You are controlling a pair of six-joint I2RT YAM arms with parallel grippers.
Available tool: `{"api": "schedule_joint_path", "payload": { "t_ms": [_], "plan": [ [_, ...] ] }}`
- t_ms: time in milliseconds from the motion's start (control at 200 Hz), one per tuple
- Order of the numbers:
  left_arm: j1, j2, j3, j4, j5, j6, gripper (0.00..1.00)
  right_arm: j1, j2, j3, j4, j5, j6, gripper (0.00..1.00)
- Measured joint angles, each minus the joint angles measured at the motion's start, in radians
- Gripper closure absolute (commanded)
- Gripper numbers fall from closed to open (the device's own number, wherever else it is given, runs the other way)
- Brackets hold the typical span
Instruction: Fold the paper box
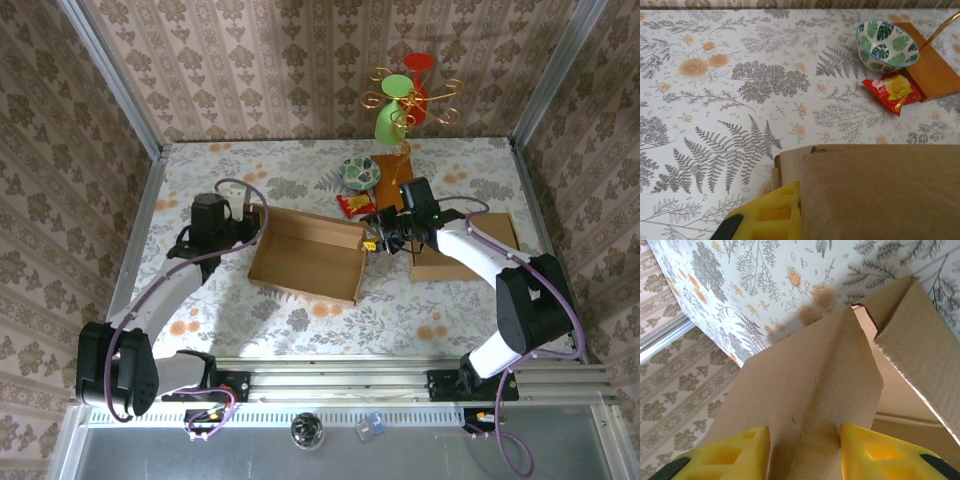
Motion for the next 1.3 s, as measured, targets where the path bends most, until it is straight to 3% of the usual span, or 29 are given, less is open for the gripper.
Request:
{"api": "schedule_joint_path", "payload": {
  "t_ms": [245,310,485,945,1135,1300],
  "plan": [
    [0.006,-0.071,-0.156,0.172,0.034,-0.055,1.0,0.0,-0.007,0.0,-0.013,0.04,-0.167,0.6],
    [0.005,-0.095,-0.191,0.196,0.043,-0.07,0.94,0.0,-0.009,0.0,-0.026,0.05,-0.216,0.6],
    [0.005,-0.164,-0.259,0.218,0.055,-0.111,0.92,0.003,-0.01,0.0,-0.051,0.06,-0.32,0.62],
    [-0.002,-0.239,-0.33,0.184,0.063,-0.251,0.79,0.013,-0.01,-0.003,-0.056,0.086,-0.427,0.65],
    [-0.002,-0.239,-0.331,0.119,0.066,-0.306,0.67,0.023,-0.008,-0.004,-0.056,0.095,-0.45,0.67],
    [-0.002,-0.241,-0.331,0.041,0.066,-0.346,0.65,0.035,0.0,-0.004,-0.075,0.115,-0.479,0.67]
  ]
}}
